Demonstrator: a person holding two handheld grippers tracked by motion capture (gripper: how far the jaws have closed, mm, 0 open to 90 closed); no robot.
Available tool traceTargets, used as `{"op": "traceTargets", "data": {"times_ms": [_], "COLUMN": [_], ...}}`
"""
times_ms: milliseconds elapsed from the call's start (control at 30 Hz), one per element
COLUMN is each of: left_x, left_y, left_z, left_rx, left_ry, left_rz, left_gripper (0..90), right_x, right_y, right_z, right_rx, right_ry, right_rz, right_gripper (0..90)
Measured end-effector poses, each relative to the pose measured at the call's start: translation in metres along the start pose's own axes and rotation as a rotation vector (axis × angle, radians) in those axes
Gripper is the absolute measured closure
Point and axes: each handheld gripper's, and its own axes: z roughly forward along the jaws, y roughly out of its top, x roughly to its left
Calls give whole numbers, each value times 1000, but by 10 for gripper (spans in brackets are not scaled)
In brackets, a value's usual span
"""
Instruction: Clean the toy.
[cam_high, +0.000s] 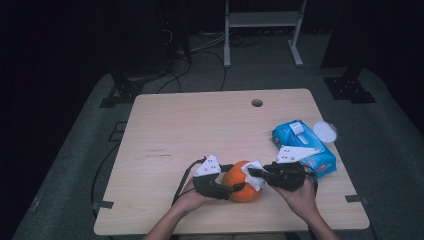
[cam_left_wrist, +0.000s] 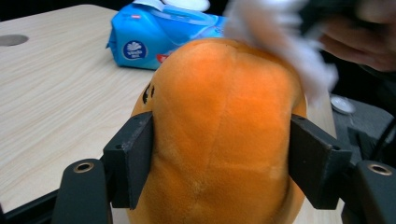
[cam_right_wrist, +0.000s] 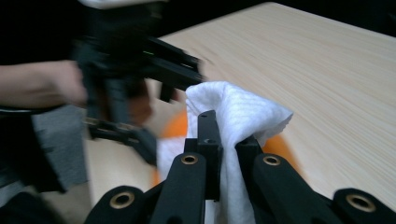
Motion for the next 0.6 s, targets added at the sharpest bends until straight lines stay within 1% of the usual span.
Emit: {"op": "traceTargets", "data": {"times_ms": [33, 67, 100, 133, 167, 200, 233, 267, 333, 400, 433, 467, 533, 567, 600], "left_x": [-2, -3, -5, -7, -9, -9, -9, -9, -10, -10, -11, -11, -11, -10, -10], "left_y": [0, 1, 1, 2, 2, 2, 2, 1, 1, 0, 0, 0, 1, 2, 2], "left_z": [1, 2, 3, 3, 3, 3, 3, 2, 2, 3, 3, 3, 4, 4, 4], "left_rx": [0, 2, 7, 9, 12, 12, 13, 16, 11, 9, 5, 4, 6, 11, 12], "left_ry": [6, 9, 10, 8, -3, -18, -38, -46, -55, -48, -39, -33, -19, -15, -9], "left_rz": [-4, 3, 9, 22, 35, 48, 55, 73, 88, 99, 106, 104, 93, 90, 75], "left_gripper": [292, 290, 287, 279, 268, 255, 237, 225, 223, 231, 251, 268, 284, 284, 284], "right_x": [4, 8, 12, 13, 13, 11, 9, 6, -2, -7, -8, -9, -5, -2, 1], "right_y": [2, 3, 4, 4, 4, 4, 4, 3, 1, -2, -3, -4, -3, -2, -1], "right_z": [2, 4, 6, 7, 8, 7, 5, 3, 0, -3, -4, -5, -5, -5, -4], "right_rx": [1, 14, 22, 28, 31, 28, 21, 20, 13, 12, 13, 15, 17, 15, 12], "right_ry": [9, 7, -2, -25, -43, -48, -65, -83, -90, -107, -114, -113, -115, -102, -79], "right_rz": [-19, -36, -51, -71, -79, -69, -62, -58, -29, -17, -12, -8, -14, -17, -18], "right_gripper": [852, 851, 851, 852, 852, 852, 853, 853, 853, 853, 853, 853, 853, 853, 853]}}
